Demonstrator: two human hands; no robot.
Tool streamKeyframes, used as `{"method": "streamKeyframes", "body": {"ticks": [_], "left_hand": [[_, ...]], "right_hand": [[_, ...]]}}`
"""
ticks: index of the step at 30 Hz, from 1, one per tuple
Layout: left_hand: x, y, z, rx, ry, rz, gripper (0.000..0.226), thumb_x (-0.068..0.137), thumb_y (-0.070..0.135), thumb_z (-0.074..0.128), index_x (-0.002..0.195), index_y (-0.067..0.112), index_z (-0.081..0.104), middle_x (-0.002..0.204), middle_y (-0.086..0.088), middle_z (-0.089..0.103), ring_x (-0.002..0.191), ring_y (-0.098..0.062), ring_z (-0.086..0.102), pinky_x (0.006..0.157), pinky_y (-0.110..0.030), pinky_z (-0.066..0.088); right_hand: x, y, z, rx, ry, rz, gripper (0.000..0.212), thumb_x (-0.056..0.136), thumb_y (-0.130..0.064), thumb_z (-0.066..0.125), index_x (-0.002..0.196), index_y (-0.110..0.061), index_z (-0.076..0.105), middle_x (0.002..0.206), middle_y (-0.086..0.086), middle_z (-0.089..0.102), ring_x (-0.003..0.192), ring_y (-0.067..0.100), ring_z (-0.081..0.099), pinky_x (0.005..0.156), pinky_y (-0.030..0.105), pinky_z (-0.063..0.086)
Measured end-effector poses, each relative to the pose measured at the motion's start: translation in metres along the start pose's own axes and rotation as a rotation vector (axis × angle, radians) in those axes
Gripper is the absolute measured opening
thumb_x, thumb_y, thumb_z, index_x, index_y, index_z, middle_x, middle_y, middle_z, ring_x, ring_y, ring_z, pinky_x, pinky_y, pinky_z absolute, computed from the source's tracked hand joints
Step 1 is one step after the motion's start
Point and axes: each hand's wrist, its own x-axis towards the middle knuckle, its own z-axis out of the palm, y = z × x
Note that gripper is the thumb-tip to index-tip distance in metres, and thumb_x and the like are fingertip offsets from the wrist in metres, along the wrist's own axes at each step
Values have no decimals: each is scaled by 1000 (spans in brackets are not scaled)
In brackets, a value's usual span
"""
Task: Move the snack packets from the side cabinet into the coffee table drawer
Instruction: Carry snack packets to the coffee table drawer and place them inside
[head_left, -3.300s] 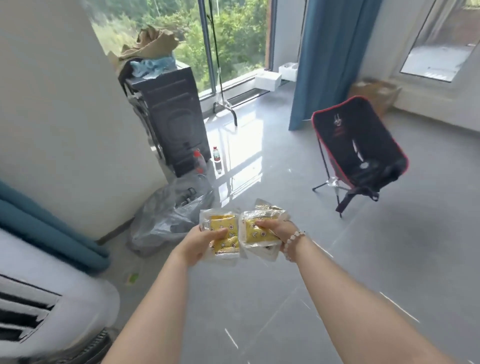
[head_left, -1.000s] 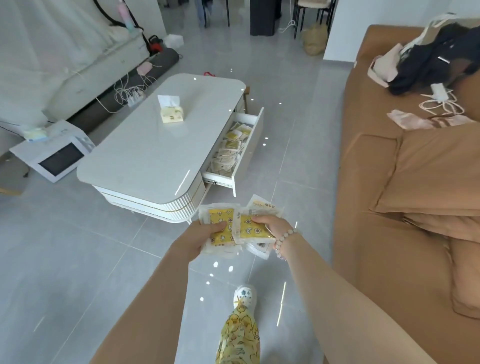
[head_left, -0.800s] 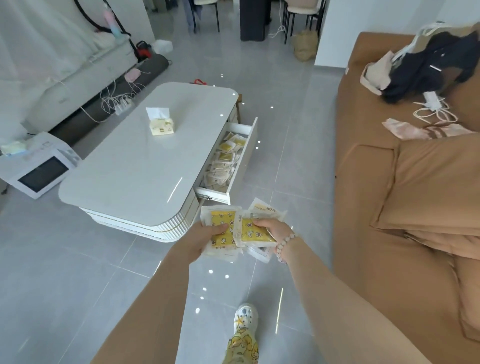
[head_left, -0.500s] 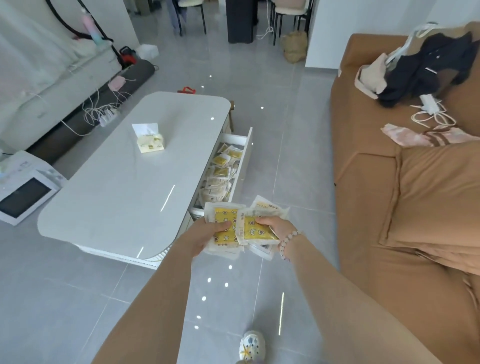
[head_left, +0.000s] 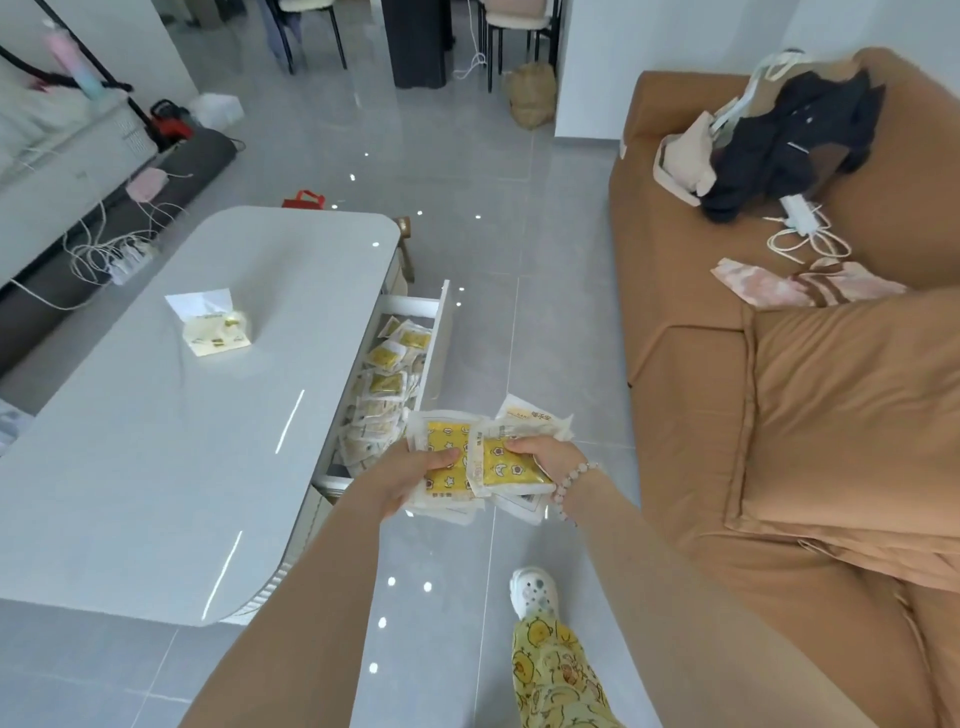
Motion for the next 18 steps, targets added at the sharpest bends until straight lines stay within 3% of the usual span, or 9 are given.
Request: {"method": "streamKeyframes", "body": {"ticks": [7,11,14,18], "left_hand": [[69,71,29,-40,40,14,26,86,8,66,112,8,63,101,-9,70,84,-21,68,66,-32,58],[101,99,39,-94,94,-7,27,86,9,67,113,9,62,103,-9,70,85,-21,68,67,-31,56],[120,116,35,-113,143,2,27,85,9,68,112,8,63,105,-11,70,84,-21,68,65,-30,57],[131,124,15,-87,199,-42,32,84,10,70,114,6,62,108,-13,69,89,-26,68,74,-36,57]], "right_hand": [[63,-84,-36,-40,-14,-47,45,71,-26,77,109,-5,66,107,10,70,98,25,67,96,39,50],[92,-129,-44,-112,-43,-46,62,59,-35,80,110,-4,64,110,9,69,104,24,65,98,39,48],[116,-154,-39,-144,-75,-33,49,68,-33,78,106,-4,65,110,10,68,107,25,63,101,39,46],[151,-149,-20,-157,-136,40,90,28,-48,80,106,-6,66,107,8,70,103,24,65,101,42,45]]}}
